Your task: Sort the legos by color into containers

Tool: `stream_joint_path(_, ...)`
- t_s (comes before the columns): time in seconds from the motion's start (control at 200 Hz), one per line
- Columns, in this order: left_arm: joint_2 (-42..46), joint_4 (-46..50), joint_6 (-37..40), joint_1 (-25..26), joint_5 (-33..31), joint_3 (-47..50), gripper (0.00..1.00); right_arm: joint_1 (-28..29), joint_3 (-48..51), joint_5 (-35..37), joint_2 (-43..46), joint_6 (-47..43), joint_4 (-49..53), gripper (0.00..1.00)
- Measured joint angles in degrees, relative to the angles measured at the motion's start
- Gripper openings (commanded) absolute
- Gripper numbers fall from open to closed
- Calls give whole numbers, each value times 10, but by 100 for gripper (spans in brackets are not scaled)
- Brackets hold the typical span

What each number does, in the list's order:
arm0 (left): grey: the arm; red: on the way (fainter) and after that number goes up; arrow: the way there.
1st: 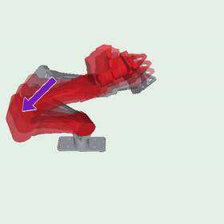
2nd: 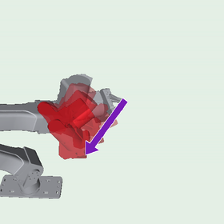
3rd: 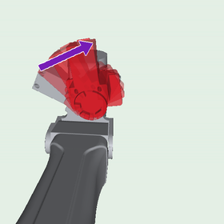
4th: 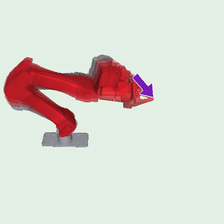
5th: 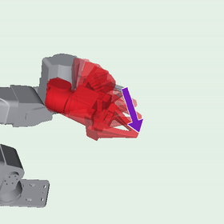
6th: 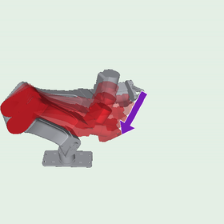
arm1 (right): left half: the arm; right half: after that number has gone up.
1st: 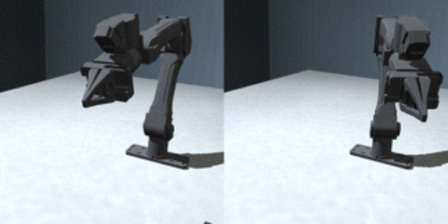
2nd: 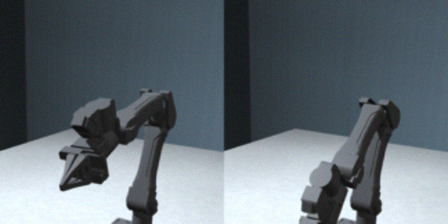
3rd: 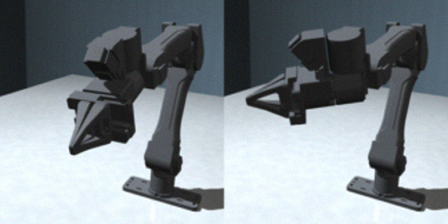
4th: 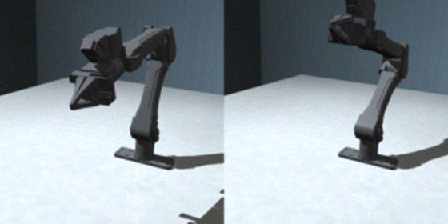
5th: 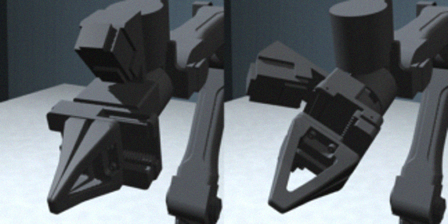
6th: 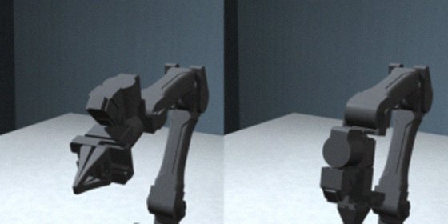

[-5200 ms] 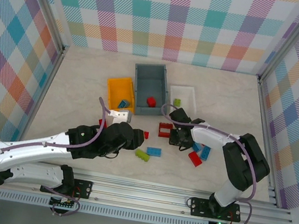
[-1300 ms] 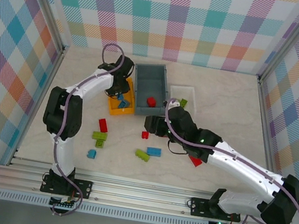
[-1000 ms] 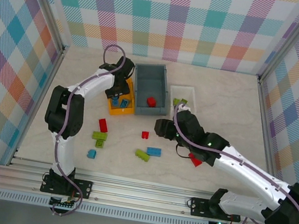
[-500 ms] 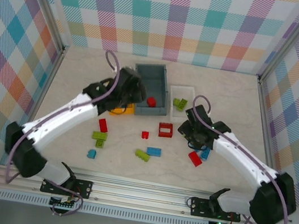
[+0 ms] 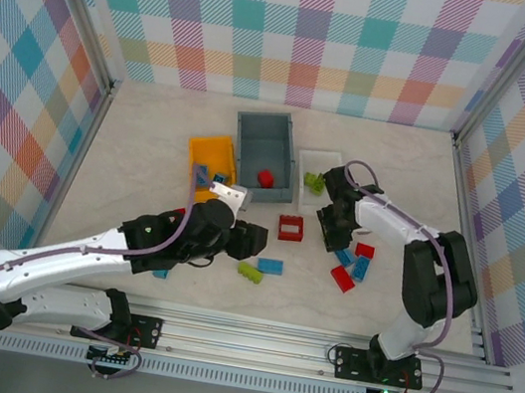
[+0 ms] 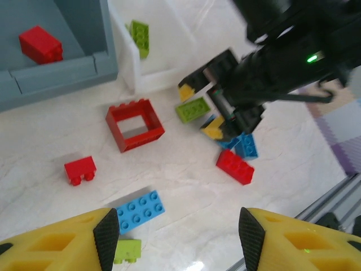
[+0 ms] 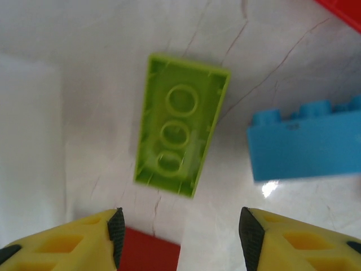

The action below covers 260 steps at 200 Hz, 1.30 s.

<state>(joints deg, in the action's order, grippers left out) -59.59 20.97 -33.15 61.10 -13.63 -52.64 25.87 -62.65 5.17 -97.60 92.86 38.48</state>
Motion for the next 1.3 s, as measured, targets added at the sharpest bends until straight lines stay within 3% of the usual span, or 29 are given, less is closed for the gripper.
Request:
stream_joint_path(0.55, 18, -1, 4, 0, -5, 0, 60, -50, -6, -35, -48, 9, -32, 61)
stream_joint_path(0.85, 18, -1, 4, 0, -6, 0, 58, -53, -14, -44, -61, 25, -16, 33)
stream_joint_path(1.09, 18, -1, 4, 0, -12, 0, 58, -39, 11, -3, 0, 14, -3, 29)
stream_joint_path(1.3, 16, 0, -9, 0, -49, 0, 57, 11, -73, 69, 54, -99, 9, 29)
